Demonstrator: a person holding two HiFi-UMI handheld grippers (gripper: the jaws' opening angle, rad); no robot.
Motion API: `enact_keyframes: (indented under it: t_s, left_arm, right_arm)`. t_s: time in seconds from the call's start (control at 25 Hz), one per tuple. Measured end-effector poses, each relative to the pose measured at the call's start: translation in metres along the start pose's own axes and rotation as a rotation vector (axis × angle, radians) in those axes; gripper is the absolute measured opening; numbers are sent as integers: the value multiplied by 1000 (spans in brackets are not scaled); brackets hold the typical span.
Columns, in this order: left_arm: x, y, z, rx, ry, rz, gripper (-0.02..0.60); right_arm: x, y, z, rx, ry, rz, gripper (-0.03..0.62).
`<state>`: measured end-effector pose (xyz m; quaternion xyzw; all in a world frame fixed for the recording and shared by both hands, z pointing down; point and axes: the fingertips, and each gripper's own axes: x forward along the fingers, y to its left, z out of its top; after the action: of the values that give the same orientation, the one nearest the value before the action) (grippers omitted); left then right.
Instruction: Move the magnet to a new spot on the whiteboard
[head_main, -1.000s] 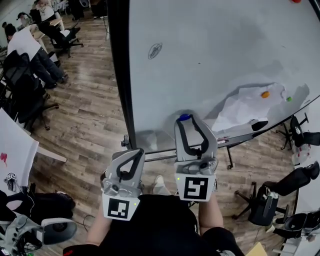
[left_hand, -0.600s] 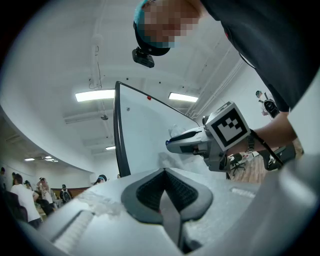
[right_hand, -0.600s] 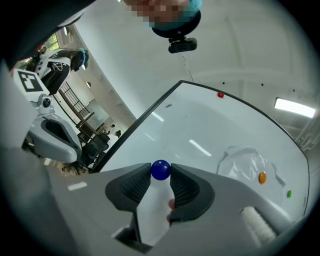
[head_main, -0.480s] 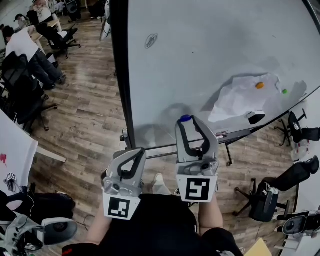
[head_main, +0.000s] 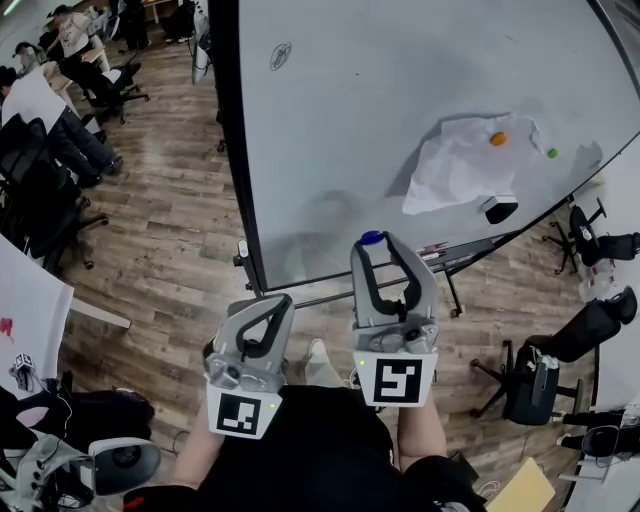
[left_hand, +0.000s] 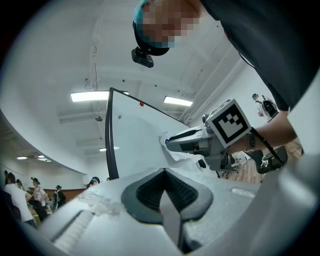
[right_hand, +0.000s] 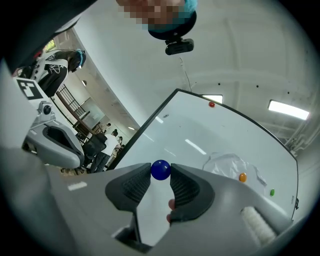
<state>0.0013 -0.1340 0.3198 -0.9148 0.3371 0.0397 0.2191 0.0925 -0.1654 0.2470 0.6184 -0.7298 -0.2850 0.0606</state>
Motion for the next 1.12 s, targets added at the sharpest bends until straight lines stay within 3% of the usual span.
enact_keyframes:
  t_s: [0.72,1.12]
  left_arm:
    - [-28,-32,16,-16,-21,-65,2]
    - [-39,-41,20,-20,-33,-87,2]
  right_arm:
    - [-56,12,11,11,45,-8,126]
    - [-85,16,6,74,74,-25,126]
